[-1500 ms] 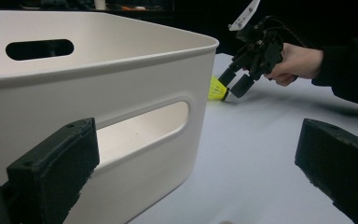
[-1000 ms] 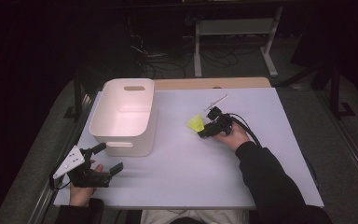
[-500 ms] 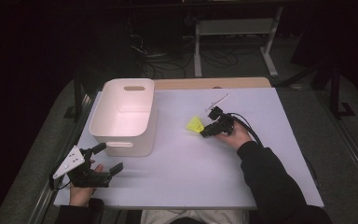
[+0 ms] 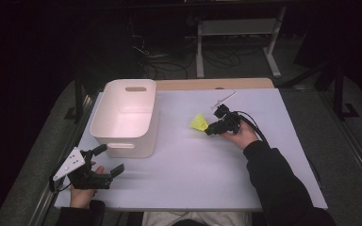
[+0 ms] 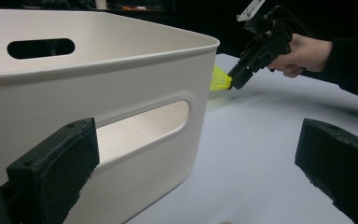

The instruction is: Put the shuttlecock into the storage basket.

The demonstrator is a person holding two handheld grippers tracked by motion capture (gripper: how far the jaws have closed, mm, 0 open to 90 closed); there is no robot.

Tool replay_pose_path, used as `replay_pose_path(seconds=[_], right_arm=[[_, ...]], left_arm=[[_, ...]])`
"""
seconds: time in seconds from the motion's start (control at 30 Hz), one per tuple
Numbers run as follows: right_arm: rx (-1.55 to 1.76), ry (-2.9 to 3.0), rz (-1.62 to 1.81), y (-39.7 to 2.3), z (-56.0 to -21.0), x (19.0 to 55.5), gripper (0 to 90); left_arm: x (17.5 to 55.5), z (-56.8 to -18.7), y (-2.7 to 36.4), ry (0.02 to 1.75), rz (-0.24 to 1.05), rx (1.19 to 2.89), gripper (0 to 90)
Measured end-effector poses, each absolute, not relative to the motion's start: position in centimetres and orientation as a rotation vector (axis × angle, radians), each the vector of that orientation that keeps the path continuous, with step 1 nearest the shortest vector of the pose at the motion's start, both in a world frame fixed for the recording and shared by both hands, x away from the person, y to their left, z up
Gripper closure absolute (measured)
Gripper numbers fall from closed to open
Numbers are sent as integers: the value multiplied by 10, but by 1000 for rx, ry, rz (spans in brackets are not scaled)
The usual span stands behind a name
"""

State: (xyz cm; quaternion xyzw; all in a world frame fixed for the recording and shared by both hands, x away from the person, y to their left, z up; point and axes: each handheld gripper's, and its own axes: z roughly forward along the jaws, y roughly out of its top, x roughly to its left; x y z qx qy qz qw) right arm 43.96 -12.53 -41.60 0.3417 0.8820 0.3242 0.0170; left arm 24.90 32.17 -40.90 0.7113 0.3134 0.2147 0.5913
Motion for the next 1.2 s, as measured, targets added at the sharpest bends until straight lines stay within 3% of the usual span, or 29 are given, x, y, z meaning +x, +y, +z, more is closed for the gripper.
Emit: replay_pose_path(seconds=[1.2], right_arm=[[989, 2724, 1088, -130, -367, 424, 637]], left_arm=[[249, -410, 323, 733, 490, 1651, 0]])
